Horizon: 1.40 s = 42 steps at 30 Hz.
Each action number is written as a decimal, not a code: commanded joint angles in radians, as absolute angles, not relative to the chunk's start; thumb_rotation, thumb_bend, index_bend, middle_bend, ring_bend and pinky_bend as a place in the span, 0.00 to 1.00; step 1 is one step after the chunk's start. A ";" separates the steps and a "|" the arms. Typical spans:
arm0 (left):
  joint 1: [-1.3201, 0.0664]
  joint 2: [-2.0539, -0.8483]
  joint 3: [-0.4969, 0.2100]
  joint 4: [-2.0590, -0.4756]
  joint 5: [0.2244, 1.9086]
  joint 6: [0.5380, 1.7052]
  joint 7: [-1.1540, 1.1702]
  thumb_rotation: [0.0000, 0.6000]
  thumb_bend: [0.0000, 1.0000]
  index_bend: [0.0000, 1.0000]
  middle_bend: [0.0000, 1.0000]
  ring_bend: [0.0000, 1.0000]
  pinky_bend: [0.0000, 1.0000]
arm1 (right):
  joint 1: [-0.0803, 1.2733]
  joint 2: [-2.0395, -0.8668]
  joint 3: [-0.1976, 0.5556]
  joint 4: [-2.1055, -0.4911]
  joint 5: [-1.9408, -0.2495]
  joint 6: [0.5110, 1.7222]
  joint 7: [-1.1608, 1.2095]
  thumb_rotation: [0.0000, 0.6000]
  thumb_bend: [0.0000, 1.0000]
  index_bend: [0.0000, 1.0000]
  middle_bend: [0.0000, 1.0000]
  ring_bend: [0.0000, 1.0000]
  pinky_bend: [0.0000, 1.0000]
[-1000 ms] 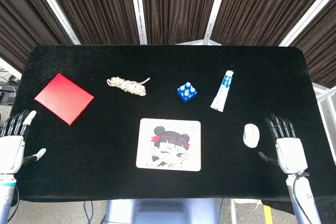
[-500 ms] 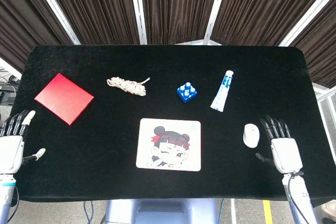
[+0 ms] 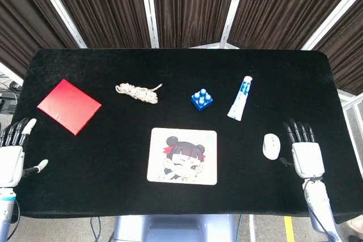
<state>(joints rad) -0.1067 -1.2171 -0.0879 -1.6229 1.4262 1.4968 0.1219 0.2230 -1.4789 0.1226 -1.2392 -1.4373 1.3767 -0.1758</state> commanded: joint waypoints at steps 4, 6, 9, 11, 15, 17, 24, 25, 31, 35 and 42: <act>-0.108 -1.219 -0.085 -1.623 1.428 1.493 0.127 1.00 0.12 0.00 0.00 0.00 0.00 | 0.247 -1.530 0.126 -1.146 -1.399 1.314 -0.180 1.00 0.03 0.04 0.00 0.00 0.00; -0.108 -1.220 -0.084 -1.625 1.430 1.494 0.130 1.00 0.12 0.00 0.00 0.00 0.00 | 0.253 -1.546 0.129 -1.118 -1.385 1.296 -0.179 1.00 0.03 0.04 0.00 0.00 0.00; -0.107 -1.219 -0.085 -1.630 1.433 1.499 0.132 1.00 0.12 0.00 0.00 0.00 0.00 | 0.263 -1.564 0.139 -1.091 -1.366 1.273 -0.172 1.00 0.03 0.04 0.00 0.00 0.00; -0.105 -1.217 -0.087 -1.633 1.433 1.504 0.129 1.00 0.12 0.00 0.00 0.00 0.00 | 0.272 -1.577 0.145 -1.070 -1.358 1.264 -0.170 1.00 0.03 0.04 0.00 0.00 0.00; -0.105 -1.216 -0.084 -1.635 1.435 1.502 0.127 1.00 0.12 0.00 0.00 0.00 0.00 | 0.283 -1.588 0.154 -1.053 -1.348 1.251 -0.168 1.00 0.03 0.04 0.00 0.00 0.00; -0.107 -1.217 -0.082 -1.634 1.438 1.499 0.131 1.00 0.12 0.00 0.00 0.00 0.00 | 0.288 -1.594 0.156 -1.044 -1.344 1.244 -0.170 1.00 0.03 0.04 0.00 0.00 0.00; -0.106 -1.212 -0.085 -1.639 1.439 1.503 0.119 1.00 0.12 0.00 0.00 0.00 0.00 | 0.304 -1.615 0.158 -1.000 -1.326 1.213 -0.189 1.00 0.03 0.04 0.00 0.00 0.00; -0.106 -1.211 -0.085 -1.640 1.440 1.504 0.118 1.00 0.12 0.00 0.00 0.00 0.00 | 0.305 -1.618 0.158 -0.995 -1.324 1.210 -0.190 1.00 0.03 0.04 0.00 0.00 0.00; -0.105 -1.212 -0.086 -1.641 1.440 1.506 0.117 1.00 0.12 0.00 0.00 0.00 0.00 | 0.316 -1.631 0.159 -0.985 -1.315 1.193 -0.195 1.00 0.03 0.04 0.00 0.00 0.00; -0.105 -1.211 -0.088 -1.641 1.438 1.505 0.116 1.00 0.12 0.00 0.00 0.00 0.00 | 0.325 -1.637 0.163 -0.992 -1.316 1.190 -0.192 1.00 0.03 0.04 0.00 0.00 0.00; -0.106 -1.211 -0.089 -1.640 1.433 1.503 0.114 1.00 0.12 0.00 0.00 0.00 0.00 | 0.339 -1.637 0.170 -1.035 -1.321 1.194 -0.192 1.00 0.03 0.04 0.00 0.00 0.00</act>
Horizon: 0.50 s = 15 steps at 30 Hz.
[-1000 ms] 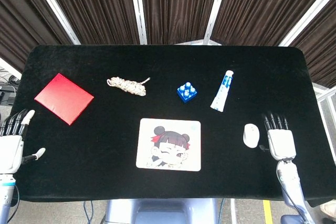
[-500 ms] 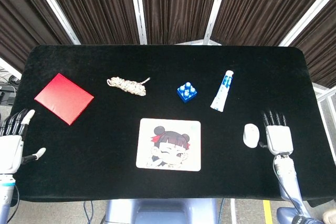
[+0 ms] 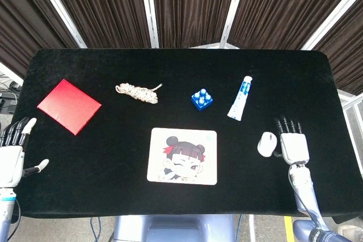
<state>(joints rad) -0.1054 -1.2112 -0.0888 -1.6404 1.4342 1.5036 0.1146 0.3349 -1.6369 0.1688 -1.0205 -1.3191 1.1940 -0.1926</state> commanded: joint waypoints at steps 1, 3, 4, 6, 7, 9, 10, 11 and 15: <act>-0.106 -1.211 -0.089 -1.640 1.432 1.502 0.113 1.00 0.12 0.00 0.00 0.00 0.00 | 0.340 -1.638 0.169 -1.041 -1.323 1.196 -0.194 1.00 0.03 0.04 0.00 0.00 0.00; -0.106 -1.210 -0.089 -1.641 1.433 1.501 0.112 1.00 0.12 0.00 0.00 0.00 0.00 | 0.341 -1.642 0.168 -1.045 -1.324 1.200 -0.200 1.00 0.03 0.04 0.00 0.00 0.00; -0.106 -1.210 -0.089 -1.641 1.434 1.502 0.111 1.00 0.12 0.00 0.00 0.00 0.00 | 0.343 -1.645 0.170 -1.048 -1.322 1.200 -0.204 1.00 0.03 0.04 0.00 0.00 0.00; -0.106 -1.210 -0.089 -1.642 1.436 1.503 0.111 1.00 0.12 0.00 0.00 0.00 0.00 | 0.347 -1.648 0.174 -1.052 -1.316 1.195 -0.204 1.00 0.03 0.04 0.00 0.00 0.00; -0.106 -1.209 -0.088 -1.642 1.436 1.503 0.110 1.00 0.12 0.00 0.00 0.00 0.00 | 0.349 -1.650 0.176 -1.053 -1.313 1.192 -0.205 1.00 0.03 0.04 0.00 0.00 0.00; -0.106 -1.209 -0.089 -1.642 1.434 1.503 0.108 1.00 0.12 0.00 0.00 0.00 0.00 | 0.353 -1.652 0.179 -1.055 -1.308 1.187 -0.210 1.00 0.03 0.04 0.00 0.00 0.00; -0.106 -1.209 -0.090 -1.642 1.433 1.502 0.107 1.00 0.12 0.00 0.00 0.00 0.00 | 0.355 -1.652 0.179 -1.057 -1.306 1.184 -0.211 1.00 0.03 0.04 0.00 0.00 0.00; -0.106 -1.208 -0.091 -1.642 1.432 1.502 0.107 1.00 0.12 0.00 0.00 0.00 0.00 | 0.356 -1.654 0.178 -1.059 -1.305 1.181 -0.212 1.00 0.03 0.04 0.00 0.00 0.00; -0.107 -1.209 -0.091 -1.641 1.430 1.500 0.107 1.00 0.12 0.00 0.00 0.00 0.00 | 0.363 -1.660 0.180 -1.061 -1.303 1.178 -0.216 1.00 0.03 0.04 0.00 0.00 0.00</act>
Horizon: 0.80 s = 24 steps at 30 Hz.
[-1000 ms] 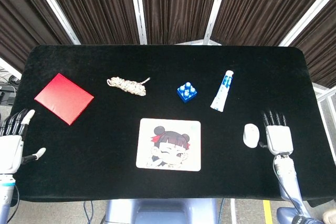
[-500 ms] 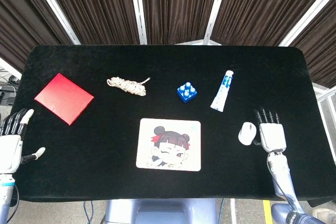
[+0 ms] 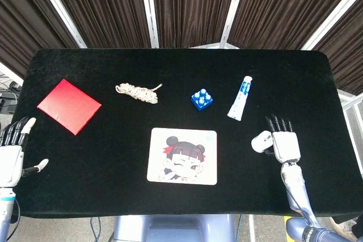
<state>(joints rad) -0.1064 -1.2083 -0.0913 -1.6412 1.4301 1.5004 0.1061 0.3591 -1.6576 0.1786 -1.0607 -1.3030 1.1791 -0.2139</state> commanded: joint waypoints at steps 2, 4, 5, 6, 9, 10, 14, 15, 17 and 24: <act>-0.107 -1.210 -0.091 -1.640 1.430 1.499 0.109 1.00 0.12 0.00 0.00 0.00 0.00 | 0.367 -1.662 0.182 -1.068 -1.302 1.177 -0.216 1.00 0.03 0.04 0.00 0.00 0.00; -0.107 -1.211 -0.091 -1.640 1.429 1.499 0.109 1.00 0.12 0.00 0.00 0.00 0.00 | 0.372 -1.662 0.184 -1.078 -1.303 1.177 -0.220 1.00 0.03 0.04 0.00 0.00 0.00; -0.107 -1.211 -0.091 -1.640 1.429 1.499 0.110 1.00 0.12 0.00 0.00 0.00 0.00 | 0.374 -1.661 0.185 -1.082 -1.302 1.176 -0.223 1.00 0.03 0.04 0.00 0.00 0.00; -0.108 -1.211 -0.091 -1.640 1.429 1.498 0.110 1.00 0.12 0.00 0.00 0.00 0.00 | 0.377 -1.660 0.186 -1.086 -1.302 1.175 -0.226 1.00 0.03 0.04 0.00 0.00 0.00; -0.108 -1.210 -0.092 -1.640 1.426 1.497 0.108 1.00 0.12 0.00 0.00 0.00 0.00 | 0.385 -1.652 0.189 -1.105 -1.291 1.159 -0.240 1.00 0.04 0.08 0.00 0.00 0.00; -0.108 -1.210 -0.092 -1.639 1.425 1.496 0.108 1.00 0.12 0.00 0.00 0.00 0.00 | 0.386 -1.650 0.190 -1.111 -1.286 1.157 -0.241 1.00 0.04 0.13 0.03 0.00 0.00; -0.108 -1.209 -0.093 -1.640 1.424 1.495 0.106 1.00 0.12 0.00 0.00 0.00 0.00 | 0.389 -1.648 0.192 -1.118 -1.293 1.168 -0.230 1.00 0.05 0.28 0.16 0.00 0.00; -0.108 -1.209 -0.093 -1.640 1.424 1.496 0.106 1.00 0.12 0.00 0.00 0.00 0.00 | 0.389 -1.650 0.191 -1.117 -1.294 1.168 -0.227 1.00 0.05 0.28 0.17 0.00 0.00; -0.108 -1.211 -0.094 -1.639 1.424 1.497 0.107 1.00 0.12 0.00 0.00 0.00 0.00 | 0.391 -1.654 0.187 -1.109 -1.294 1.163 -0.216 1.00 0.05 0.28 0.17 0.00 0.00; -0.108 -1.211 -0.095 -1.641 1.421 1.497 0.104 1.00 0.12 0.00 0.00 0.00 0.00 | 0.399 -1.666 0.177 -1.092 -1.295 1.146 -0.207 1.00 0.05 0.30 0.17 0.00 0.00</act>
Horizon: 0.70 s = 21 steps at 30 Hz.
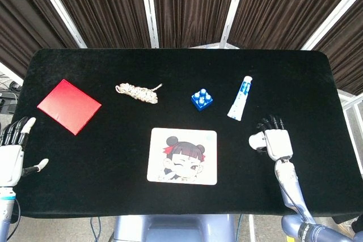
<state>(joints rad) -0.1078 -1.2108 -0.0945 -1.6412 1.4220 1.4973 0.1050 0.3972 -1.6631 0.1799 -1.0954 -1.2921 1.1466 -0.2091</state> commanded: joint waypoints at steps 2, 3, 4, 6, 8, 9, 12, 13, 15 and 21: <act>-0.108 -1.210 -0.095 -1.641 1.419 1.494 0.104 1.00 0.12 0.00 0.00 0.00 0.00 | 0.404 -1.674 0.175 -1.087 -1.294 1.141 -0.210 1.00 0.05 0.30 0.17 0.00 0.00; -0.109 -1.210 -0.095 -1.642 1.419 1.494 0.104 1.00 0.12 0.00 0.00 0.00 0.00 | 0.406 -1.676 0.175 -1.084 -1.293 1.139 -0.212 1.00 0.05 0.30 0.17 0.00 0.00; -0.109 -1.210 -0.095 -1.641 1.419 1.494 0.103 1.00 0.12 0.00 0.00 0.00 0.00 | 0.408 -1.679 0.174 -1.081 -1.293 1.137 -0.214 1.00 0.05 0.30 0.17 0.00 0.00; -0.109 -1.210 -0.096 -1.641 1.418 1.494 0.102 1.00 0.12 0.00 0.00 0.00 0.00 | 0.412 -1.685 0.171 -1.074 -1.292 1.133 -0.221 1.00 0.05 0.30 0.17 0.00 0.00; -0.109 -1.209 -0.096 -1.641 1.416 1.492 0.101 1.00 0.12 0.00 0.00 0.00 0.00 | 0.415 -1.689 0.172 -1.069 -1.287 1.127 -0.225 1.00 0.05 0.32 0.17 0.00 0.00; -0.109 -1.209 -0.096 -1.640 1.415 1.491 0.100 1.00 0.12 0.00 0.00 0.00 0.00 | 0.417 -1.690 0.172 -1.067 -1.284 1.124 -0.227 1.00 0.05 0.33 0.18 0.00 0.01; -0.110 -1.209 -0.096 -1.640 1.415 1.490 0.099 1.00 0.12 0.00 0.00 0.00 0.00 | 0.419 -1.694 0.171 -1.059 -1.279 1.118 -0.234 1.00 0.05 0.36 0.20 0.00 0.04; -0.110 -1.209 -0.096 -1.640 1.415 1.490 0.099 1.00 0.12 0.00 0.00 0.00 0.00 | 0.419 -1.694 0.171 -1.059 -1.278 1.118 -0.235 1.00 0.05 0.37 0.20 0.00 0.05; -0.111 -1.210 -0.095 -1.640 1.417 1.489 0.100 1.00 0.12 0.00 0.00 0.00 0.00 | 0.421 -1.695 0.169 -1.051 -1.274 1.113 -0.241 1.00 0.05 0.38 0.22 0.00 0.07; -0.111 -1.211 -0.095 -1.641 1.416 1.489 0.103 1.00 0.13 0.00 0.00 0.00 0.00 | 0.422 -1.698 0.166 -1.042 -1.266 1.102 -0.239 1.00 0.06 0.43 0.31 0.10 0.17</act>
<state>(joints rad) -0.1109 -1.2114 -0.0949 -1.6414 1.4156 1.4888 0.1036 0.4225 -1.6971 0.1666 -1.0424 -1.2668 1.1027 -0.2391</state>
